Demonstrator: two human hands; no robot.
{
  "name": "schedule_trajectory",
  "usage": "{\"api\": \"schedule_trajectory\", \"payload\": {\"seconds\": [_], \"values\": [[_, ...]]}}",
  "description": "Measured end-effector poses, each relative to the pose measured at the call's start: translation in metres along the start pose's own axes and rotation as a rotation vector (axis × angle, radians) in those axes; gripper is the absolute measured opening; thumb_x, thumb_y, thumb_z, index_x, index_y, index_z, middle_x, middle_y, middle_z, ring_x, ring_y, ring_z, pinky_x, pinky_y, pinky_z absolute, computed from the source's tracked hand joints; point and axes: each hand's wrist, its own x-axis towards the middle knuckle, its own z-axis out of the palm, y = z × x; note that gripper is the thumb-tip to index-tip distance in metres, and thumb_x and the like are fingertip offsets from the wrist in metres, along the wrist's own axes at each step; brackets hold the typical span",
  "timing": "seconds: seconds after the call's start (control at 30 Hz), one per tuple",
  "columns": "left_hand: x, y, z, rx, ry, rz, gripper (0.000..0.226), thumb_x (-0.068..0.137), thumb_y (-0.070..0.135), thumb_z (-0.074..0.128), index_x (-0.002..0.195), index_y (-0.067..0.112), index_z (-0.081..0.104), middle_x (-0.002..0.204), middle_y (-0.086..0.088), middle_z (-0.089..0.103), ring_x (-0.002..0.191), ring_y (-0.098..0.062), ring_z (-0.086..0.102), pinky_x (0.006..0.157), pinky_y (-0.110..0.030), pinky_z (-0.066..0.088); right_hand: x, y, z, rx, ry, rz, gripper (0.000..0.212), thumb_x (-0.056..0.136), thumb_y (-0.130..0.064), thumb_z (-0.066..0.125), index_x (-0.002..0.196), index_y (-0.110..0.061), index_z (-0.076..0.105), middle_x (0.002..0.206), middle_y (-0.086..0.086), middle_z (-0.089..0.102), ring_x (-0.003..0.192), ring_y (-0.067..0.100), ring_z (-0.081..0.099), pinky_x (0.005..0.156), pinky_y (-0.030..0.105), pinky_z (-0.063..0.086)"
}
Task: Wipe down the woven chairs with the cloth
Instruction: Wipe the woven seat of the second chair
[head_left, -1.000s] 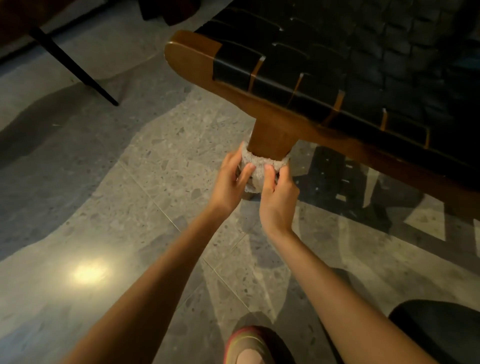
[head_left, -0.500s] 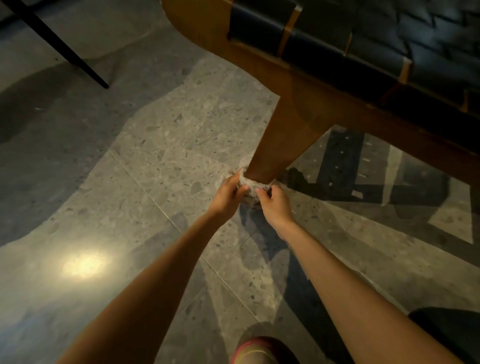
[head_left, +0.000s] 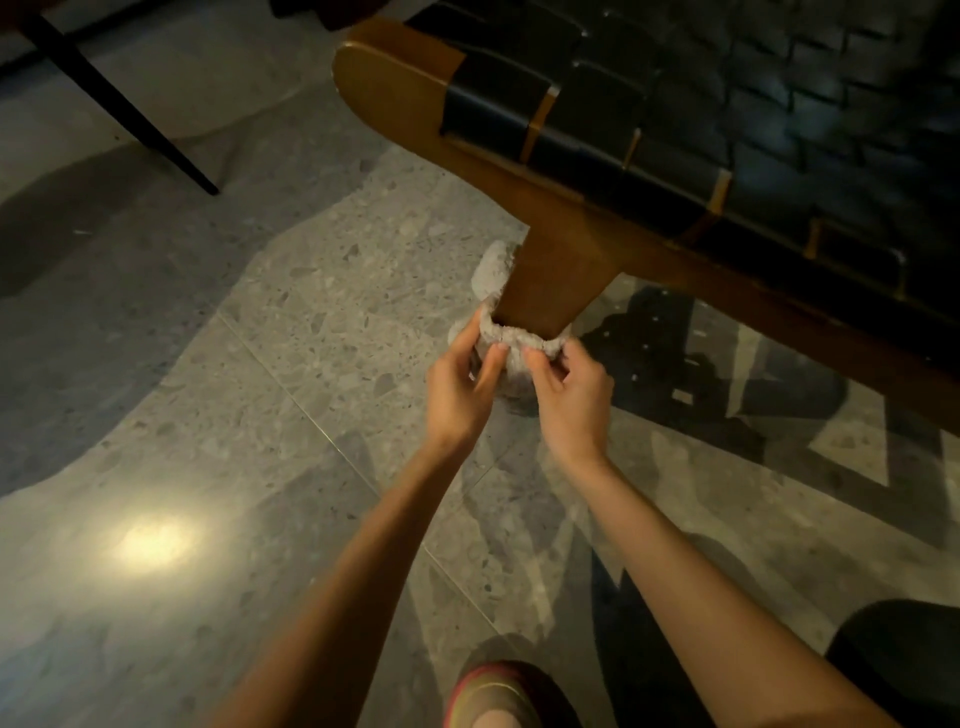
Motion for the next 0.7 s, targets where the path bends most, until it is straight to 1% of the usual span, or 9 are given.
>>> {"api": "schedule_trajectory", "payload": {"seconds": [0.03, 0.13, 0.17, 0.23, 0.3, 0.4, 0.43, 0.6, 0.7], "values": [[0.0, 0.01, 0.001, -0.019, 0.019, 0.02, 0.041, 0.095, 0.014, 0.054, 0.136, 0.009, 0.049, 0.106, -0.012, 0.066, 0.095, -0.031, 0.064, 0.087, -0.052, 0.051, 0.0, -0.006, -0.005, 0.001, 0.026, -0.035, 0.016, 0.092, -0.021, 0.061, 0.089, -0.006, 0.066, 0.078, 0.0, 0.069, 0.067, 0.004, 0.063, 0.063, 0.025, 0.05], [0.003, 0.042, 0.004, -0.044, 0.047, 0.105, 0.041, 0.095, 0.007, 0.053, 0.135, 0.003, 0.048, 0.105, -0.01, 0.066, 0.095, -0.023, 0.066, 0.085, -0.04, 0.055, 0.0, -0.025, -0.016, 0.006, 0.124, -0.148, 0.015, 0.092, -0.023, 0.061, 0.092, -0.008, 0.068, 0.08, -0.005, 0.068, 0.067, -0.006, 0.061, 0.061, 0.012, 0.047], [0.004, 0.051, 0.005, -0.047, 0.041, 0.135, 0.04, 0.095, 0.006, 0.053, 0.134, 0.0, 0.048, 0.106, -0.01, 0.066, 0.097, -0.023, 0.065, 0.086, -0.039, 0.054, -0.001, -0.031, -0.019, 0.016, 0.169, -0.184, 0.016, 0.092, -0.022, 0.062, 0.092, -0.007, 0.068, 0.08, -0.004, 0.069, 0.067, -0.007, 0.06, 0.061, 0.009, 0.046], [0.007, 0.065, 0.007, -0.059, 0.018, 0.182, 0.038, 0.095, 0.004, 0.051, 0.131, -0.009, 0.046, 0.117, -0.021, 0.061, 0.11, -0.033, 0.059, 0.094, -0.049, 0.049, -0.002, -0.041, -0.022, 0.053, 0.257, -0.243, 0.016, 0.091, -0.019, 0.062, 0.092, -0.004, 0.067, 0.079, 0.0, 0.069, 0.067, -0.007, 0.06, 0.061, 0.006, 0.044], [0.01, 0.07, 0.01, -0.075, 0.01, 0.196, 0.039, 0.095, 0.002, 0.049, 0.132, -0.011, 0.043, 0.129, -0.028, 0.052, 0.122, -0.04, 0.049, 0.1, -0.055, 0.041, -0.003, -0.048, -0.022, 0.081, 0.306, -0.284, 0.018, 0.092, -0.016, 0.061, 0.095, 0.001, 0.067, 0.084, 0.006, 0.07, 0.071, -0.003, 0.062, 0.064, 0.008, 0.046], [0.011, 0.073, 0.012, -0.039, -0.001, 0.202, 0.044, 0.096, 0.003, 0.046, 0.138, -0.008, 0.037, 0.136, -0.025, 0.048, 0.129, -0.036, 0.045, 0.105, -0.052, 0.038, -0.003, -0.051, -0.015, 0.065, 0.334, -0.307, 0.021, 0.094, -0.015, 0.058, 0.106, 0.002, 0.064, 0.098, 0.01, 0.07, 0.086, 0.016, 0.068, 0.072, 0.029, 0.055], [0.012, 0.071, 0.011, -0.019, -0.012, 0.205, 0.045, 0.097, 0.004, 0.046, 0.139, -0.006, 0.036, 0.137, -0.023, 0.047, 0.13, -0.034, 0.044, 0.106, -0.052, 0.037, -0.003, -0.05, -0.012, 0.031, 0.348, -0.317, 0.023, 0.095, -0.016, 0.057, 0.108, 0.002, 0.063, 0.101, 0.01, 0.069, 0.087, 0.018, 0.068, 0.072, 0.03, 0.055], [0.02, 0.059, 0.006, 0.092, -0.063, 0.236, 0.044, 0.099, 0.013, 0.044, 0.14, -0.001, 0.037, 0.133, -0.01, 0.05, 0.127, -0.021, 0.045, 0.106, -0.043, 0.038, 0.002, -0.045, -0.002, -0.1, 0.407, -0.333, 0.027, 0.095, -0.021, 0.054, 0.107, 0.002, 0.062, 0.096, 0.01, 0.07, 0.078, 0.019, 0.067, 0.063, 0.021, 0.045], [0.023, 0.044, 0.002, 0.135, -0.097, 0.249, 0.045, 0.099, 0.016, 0.043, 0.141, 0.001, 0.036, 0.131, -0.009, 0.051, 0.125, -0.018, 0.046, 0.106, -0.039, 0.039, 0.004, -0.032, 0.002, -0.124, 0.357, -0.302, 0.028, 0.096, -0.023, 0.053, 0.109, 0.001, 0.061, 0.098, 0.009, 0.07, 0.081, 0.019, 0.066, 0.064, 0.021, 0.044]]}}
